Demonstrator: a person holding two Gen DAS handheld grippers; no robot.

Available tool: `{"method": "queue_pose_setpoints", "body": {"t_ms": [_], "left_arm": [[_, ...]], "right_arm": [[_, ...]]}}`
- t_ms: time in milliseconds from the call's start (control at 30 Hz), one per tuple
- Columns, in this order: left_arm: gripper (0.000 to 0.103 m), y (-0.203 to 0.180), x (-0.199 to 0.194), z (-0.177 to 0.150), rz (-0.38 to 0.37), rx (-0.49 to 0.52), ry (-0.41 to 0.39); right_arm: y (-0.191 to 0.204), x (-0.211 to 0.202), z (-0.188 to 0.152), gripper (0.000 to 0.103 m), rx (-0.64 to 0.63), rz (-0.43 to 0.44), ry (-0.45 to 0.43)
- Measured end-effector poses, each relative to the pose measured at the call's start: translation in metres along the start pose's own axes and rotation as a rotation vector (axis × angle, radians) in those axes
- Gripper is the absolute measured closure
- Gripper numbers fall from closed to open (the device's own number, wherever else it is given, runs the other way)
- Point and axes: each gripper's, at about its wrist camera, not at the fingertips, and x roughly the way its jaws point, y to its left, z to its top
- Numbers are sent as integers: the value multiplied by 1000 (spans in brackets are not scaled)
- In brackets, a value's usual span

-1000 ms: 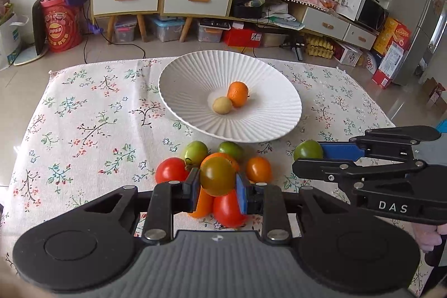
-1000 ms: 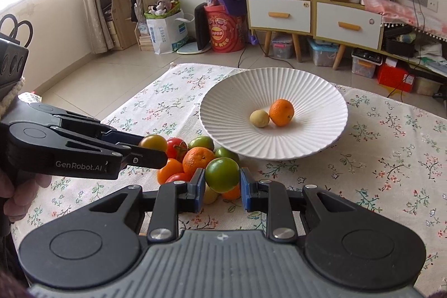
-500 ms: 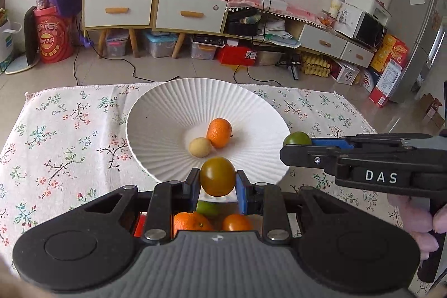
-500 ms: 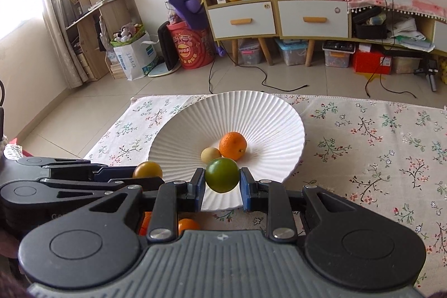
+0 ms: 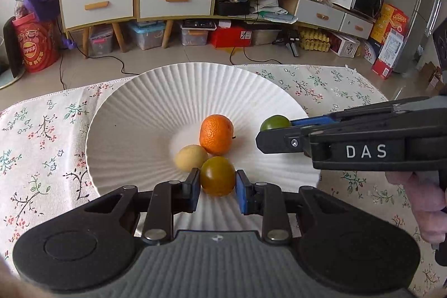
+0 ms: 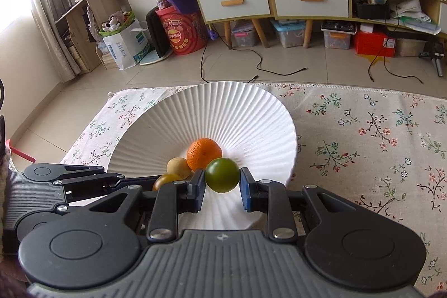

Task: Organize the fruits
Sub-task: 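Carry the lime and tomato into the white plate and open both tools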

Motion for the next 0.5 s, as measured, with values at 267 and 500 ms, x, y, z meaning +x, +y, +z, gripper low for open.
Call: {"method": "queue_pose_setpoints", "body": {"t_ms": [267, 500], "left_arm": [[86, 10, 1, -2, 7, -6, -30], [84, 13, -4, 0, -3, -1, -31]], "right_arm": [[0, 6, 0, 80, -39, 5, 6], [3, 7, 1, 79, -46, 8, 4]]}}
